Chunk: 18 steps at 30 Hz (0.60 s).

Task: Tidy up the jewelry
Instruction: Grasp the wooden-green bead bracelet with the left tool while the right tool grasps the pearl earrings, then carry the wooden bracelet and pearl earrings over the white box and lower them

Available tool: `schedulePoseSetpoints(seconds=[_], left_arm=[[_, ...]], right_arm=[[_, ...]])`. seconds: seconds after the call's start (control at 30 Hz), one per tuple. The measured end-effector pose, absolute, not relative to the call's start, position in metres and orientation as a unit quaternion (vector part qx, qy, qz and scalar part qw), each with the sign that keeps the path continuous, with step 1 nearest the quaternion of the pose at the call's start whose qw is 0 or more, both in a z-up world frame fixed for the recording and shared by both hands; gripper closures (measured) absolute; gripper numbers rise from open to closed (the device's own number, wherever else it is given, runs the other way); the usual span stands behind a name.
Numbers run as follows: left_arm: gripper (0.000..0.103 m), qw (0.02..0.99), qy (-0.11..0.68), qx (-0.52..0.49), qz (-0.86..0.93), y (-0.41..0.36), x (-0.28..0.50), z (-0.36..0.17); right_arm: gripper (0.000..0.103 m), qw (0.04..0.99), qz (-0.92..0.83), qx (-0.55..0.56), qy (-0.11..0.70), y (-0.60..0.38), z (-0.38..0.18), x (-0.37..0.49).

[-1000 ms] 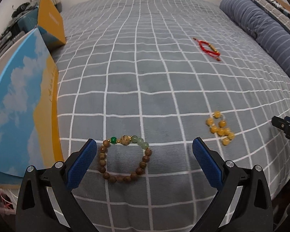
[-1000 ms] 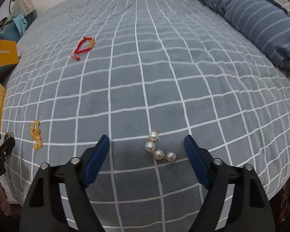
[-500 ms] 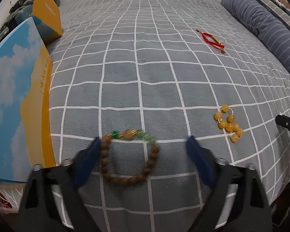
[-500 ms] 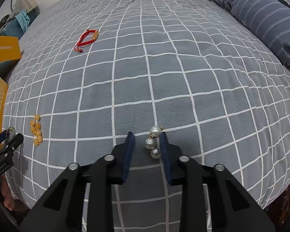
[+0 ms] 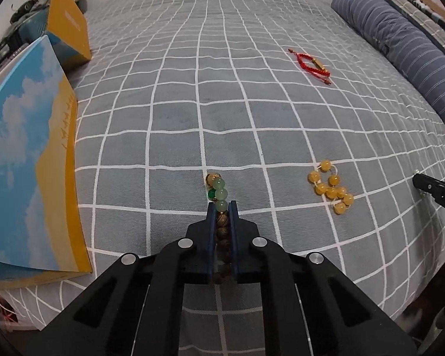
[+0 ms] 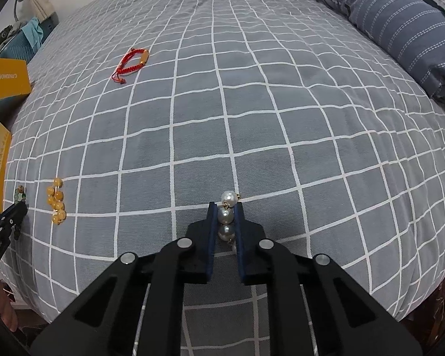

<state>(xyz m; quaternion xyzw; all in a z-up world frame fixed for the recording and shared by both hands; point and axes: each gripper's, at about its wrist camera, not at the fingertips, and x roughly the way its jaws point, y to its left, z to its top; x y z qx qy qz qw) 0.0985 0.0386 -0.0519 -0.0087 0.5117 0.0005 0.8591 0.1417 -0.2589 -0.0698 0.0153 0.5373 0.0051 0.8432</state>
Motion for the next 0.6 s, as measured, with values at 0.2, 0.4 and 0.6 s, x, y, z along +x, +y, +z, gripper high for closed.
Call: schedulePoseSetpoints(seconds=[0.2, 0.4, 0.6], left_arm=[[0.096, 0.864, 0.504, -0.013, -0.007, 0.036, 0.096, -0.043], [0.096, 0.870, 0.492, -0.014, -0.013, 0.035, 0.094, -0.032], [0.096, 0.880, 0.475, -0.014, -0.014, 0.036, 0.092, -0.012]], right_arm=[[0.092, 0.851, 0.002, 0.020, 0.525, -0.260, -0.061, 0.140], [0.092, 0.860, 0.001, 0.028, 0.510, -0.258, -0.051, 0.138], [0.092, 0.871, 0.002, 0.033, 0.490, -0.254, -0.036, 0.136]])
